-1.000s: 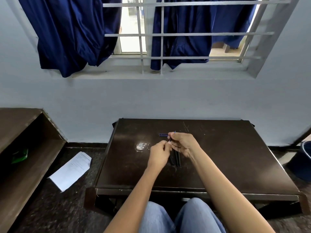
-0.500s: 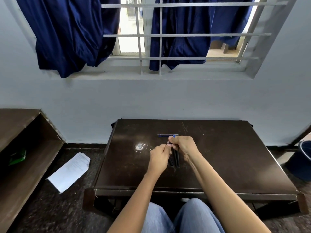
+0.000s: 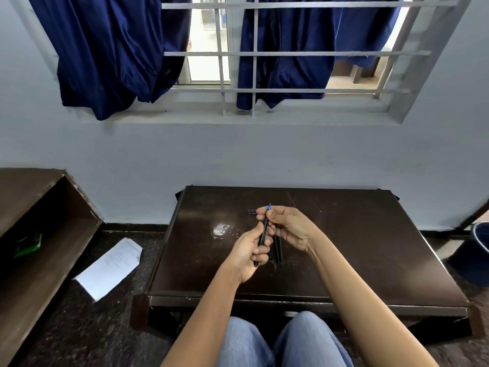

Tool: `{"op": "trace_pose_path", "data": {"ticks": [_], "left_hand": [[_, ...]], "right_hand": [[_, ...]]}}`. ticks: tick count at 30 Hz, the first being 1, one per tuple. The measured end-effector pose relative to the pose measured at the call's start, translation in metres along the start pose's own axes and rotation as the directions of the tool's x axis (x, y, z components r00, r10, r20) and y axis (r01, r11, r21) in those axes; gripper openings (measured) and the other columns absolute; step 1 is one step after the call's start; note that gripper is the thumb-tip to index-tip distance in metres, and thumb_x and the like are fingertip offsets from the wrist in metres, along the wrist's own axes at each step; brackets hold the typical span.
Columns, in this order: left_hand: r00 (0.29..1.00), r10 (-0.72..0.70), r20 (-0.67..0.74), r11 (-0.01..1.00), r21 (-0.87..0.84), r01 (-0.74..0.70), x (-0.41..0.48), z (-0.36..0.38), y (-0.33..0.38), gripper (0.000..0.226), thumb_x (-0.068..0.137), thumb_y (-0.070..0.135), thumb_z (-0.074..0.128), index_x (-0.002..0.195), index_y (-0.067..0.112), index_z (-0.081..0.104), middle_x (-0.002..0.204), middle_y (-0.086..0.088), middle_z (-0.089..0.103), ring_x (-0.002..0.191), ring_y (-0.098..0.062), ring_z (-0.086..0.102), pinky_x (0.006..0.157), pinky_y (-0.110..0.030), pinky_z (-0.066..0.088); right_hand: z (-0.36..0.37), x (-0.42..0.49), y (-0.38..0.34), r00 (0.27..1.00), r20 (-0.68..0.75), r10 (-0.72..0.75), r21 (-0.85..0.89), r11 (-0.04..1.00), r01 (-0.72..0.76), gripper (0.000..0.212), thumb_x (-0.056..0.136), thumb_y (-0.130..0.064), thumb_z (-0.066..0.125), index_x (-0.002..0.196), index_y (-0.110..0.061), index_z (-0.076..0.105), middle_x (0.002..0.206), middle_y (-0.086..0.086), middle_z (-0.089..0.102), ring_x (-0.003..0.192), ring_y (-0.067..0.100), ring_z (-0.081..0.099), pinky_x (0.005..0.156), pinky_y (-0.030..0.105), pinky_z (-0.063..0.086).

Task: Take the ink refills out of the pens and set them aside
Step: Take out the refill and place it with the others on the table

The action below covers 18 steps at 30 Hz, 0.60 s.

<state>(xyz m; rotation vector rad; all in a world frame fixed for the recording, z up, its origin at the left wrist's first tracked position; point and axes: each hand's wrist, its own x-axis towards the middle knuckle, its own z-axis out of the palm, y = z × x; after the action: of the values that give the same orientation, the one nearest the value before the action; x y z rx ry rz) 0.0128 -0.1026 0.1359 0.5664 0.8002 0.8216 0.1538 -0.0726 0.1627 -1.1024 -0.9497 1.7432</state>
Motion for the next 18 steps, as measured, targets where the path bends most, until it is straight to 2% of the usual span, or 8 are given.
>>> {"op": "trace_pose_path", "data": {"ticks": [4,8,11,15,18], "left_hand": [[0.995,0.068,-0.074,0.969,0.243,-0.048,0.005,0.005,-0.002,0.034,0.102,0.038,0.038,0.097,0.011,0.058,0.066,0.004,0.058,0.042,-0.001,0.033,0.036,-0.012,0.022],[0.980,0.156,-0.127,0.879,0.470,-0.079,0.005,0.006,-0.006,0.019,0.100,0.035,0.046,0.100,0.016,0.051,0.081,0.001,0.062,0.045,-0.001,0.036,0.039,-0.014,0.025],[0.972,0.183,-0.148,0.877,0.471,-0.093,0.007,0.004,-0.008,0.020,0.102,0.027,0.041,0.089,0.016,0.053,0.081,0.001,0.061,0.049,-0.002,0.042,0.040,-0.015,0.028],[0.967,0.187,-0.172,0.880,0.467,-0.087,0.009,0.004,-0.010,0.031,0.103,0.027,0.035,0.087,0.015,0.059,0.079,0.002,0.060,0.054,-0.004,0.043,0.045,-0.017,0.031],[0.964,0.206,-0.171,0.861,0.499,-0.095,0.009,0.002,-0.012,0.029,0.103,0.028,0.036,0.094,0.016,0.061,0.077,0.004,0.062,0.052,-0.003,0.038,0.044,-0.016,0.029]], "right_hand": [[-0.002,0.002,0.008,0.991,-0.124,-0.041,-0.028,0.999,0.038,0.011,0.089,0.000,0.061,0.099,0.003,0.065,0.067,0.005,0.060,0.047,0.009,0.049,0.052,0.019,0.049],[-0.002,0.005,0.012,0.972,-0.227,-0.069,-0.112,0.993,0.044,0.008,0.087,0.002,0.064,0.092,-0.003,0.066,0.078,0.008,0.064,0.066,0.013,0.059,0.060,0.017,0.051],[-0.001,0.005,0.012,0.971,-0.232,-0.058,-0.087,0.995,0.038,0.016,0.088,0.009,0.056,0.097,-0.003,0.062,0.087,0.009,0.067,0.071,0.016,0.060,0.063,0.018,0.052],[0.000,0.003,0.010,0.988,-0.151,-0.017,-0.015,1.000,0.015,0.023,0.092,0.012,0.042,0.102,-0.001,0.059,0.092,0.009,0.067,0.063,0.019,0.051,0.055,0.023,0.050],[0.000,0.004,0.012,0.988,-0.152,-0.018,-0.053,0.999,0.010,0.012,0.093,0.001,0.054,0.101,-0.003,0.063,0.082,0.006,0.061,0.054,0.013,0.053,0.054,0.021,0.049]]}}
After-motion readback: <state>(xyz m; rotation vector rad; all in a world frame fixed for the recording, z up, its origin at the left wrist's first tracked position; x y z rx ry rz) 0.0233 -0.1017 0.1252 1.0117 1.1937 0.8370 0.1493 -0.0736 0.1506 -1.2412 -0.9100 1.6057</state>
